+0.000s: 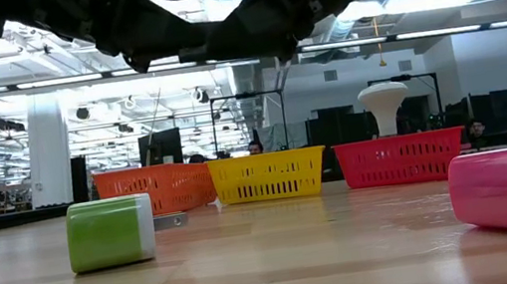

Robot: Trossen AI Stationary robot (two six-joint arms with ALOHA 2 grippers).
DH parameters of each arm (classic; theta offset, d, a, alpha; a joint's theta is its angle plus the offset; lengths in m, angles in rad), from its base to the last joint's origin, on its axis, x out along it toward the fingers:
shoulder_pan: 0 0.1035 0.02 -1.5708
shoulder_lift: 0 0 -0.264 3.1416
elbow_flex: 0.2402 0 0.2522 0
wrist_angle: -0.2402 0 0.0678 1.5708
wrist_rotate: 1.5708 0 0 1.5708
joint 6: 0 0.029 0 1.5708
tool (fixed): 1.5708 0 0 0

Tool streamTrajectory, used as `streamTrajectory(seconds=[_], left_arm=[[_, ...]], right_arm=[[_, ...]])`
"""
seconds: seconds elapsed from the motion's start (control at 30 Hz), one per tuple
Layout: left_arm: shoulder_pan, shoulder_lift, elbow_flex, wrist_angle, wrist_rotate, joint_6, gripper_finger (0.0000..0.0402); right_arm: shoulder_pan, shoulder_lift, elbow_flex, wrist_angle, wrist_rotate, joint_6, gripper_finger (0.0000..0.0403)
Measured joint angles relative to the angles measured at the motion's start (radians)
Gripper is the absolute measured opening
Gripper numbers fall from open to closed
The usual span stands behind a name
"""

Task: Pick & Place Office items
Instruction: Put the black digital timer into the red bin

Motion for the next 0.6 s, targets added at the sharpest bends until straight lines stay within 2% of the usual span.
streamTrajectory(seconds=[0.13,0.27,0.6], left_arm=[[-0.001,0.000,0.000,0.001,0.007,0.000,0.0057],[-0.001,0.000,0.000,0.001,0.012,0.000,0.0062],[-0.001,0.000,0.000,0.002,0.004,0.000,0.0068]], right_arm=[[0.000,0.000,0.000,0.000,0.001,0.011,0.0100],[-0.001,0.000,0.000,0.001,-0.005,0.011,0.0072],[-0.001,0.000,-0.001,0.014,-0.003,0.005,0.0066]])
